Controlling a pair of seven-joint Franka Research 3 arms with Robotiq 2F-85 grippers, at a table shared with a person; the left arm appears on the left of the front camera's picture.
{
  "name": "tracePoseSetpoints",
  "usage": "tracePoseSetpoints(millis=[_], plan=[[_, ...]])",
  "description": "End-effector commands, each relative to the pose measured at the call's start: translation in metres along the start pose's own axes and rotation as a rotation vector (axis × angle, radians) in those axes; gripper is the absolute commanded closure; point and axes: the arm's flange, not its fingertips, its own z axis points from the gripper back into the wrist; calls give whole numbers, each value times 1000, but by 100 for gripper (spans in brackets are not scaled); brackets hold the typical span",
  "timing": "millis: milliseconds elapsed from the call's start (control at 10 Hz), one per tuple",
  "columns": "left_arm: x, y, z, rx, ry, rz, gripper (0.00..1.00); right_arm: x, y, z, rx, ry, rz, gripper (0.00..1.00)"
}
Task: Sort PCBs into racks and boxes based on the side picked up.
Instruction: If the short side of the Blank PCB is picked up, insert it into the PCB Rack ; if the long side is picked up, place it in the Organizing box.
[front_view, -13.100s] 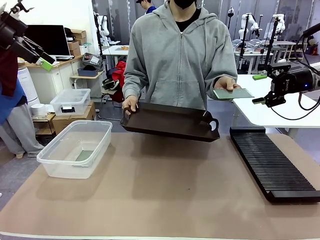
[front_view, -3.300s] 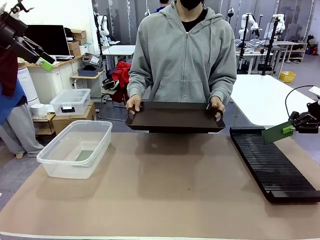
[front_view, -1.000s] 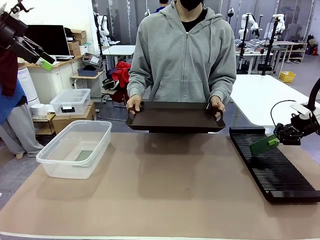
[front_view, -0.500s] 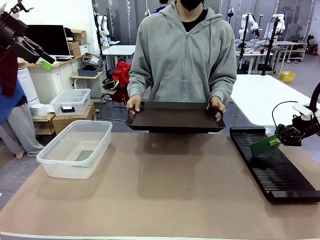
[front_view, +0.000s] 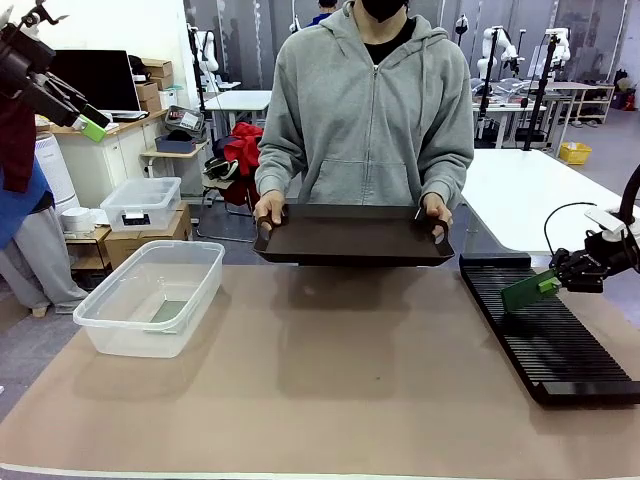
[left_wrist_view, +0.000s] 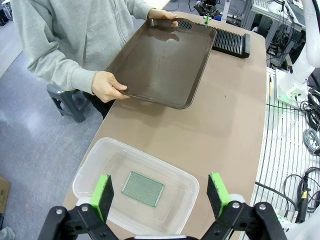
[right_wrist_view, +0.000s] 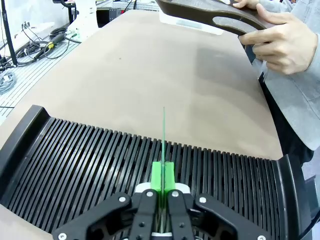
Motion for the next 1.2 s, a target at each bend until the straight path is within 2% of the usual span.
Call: tracePoseSetpoints(millis=[0,300,500,1100], plan=[[0,0,-1,1,4,1,0,-6,-4,-9,18,-45,8,98],[0,0,-1,1,4,1,0,-12,-7,-17,16,-114,16,98],[0,0,-1,1,4,1,0,-15,-8,-19,36,-96,9,98],[0,0,-1,1,4,1,0,-10,-6,-13,8,-155,35,98]])
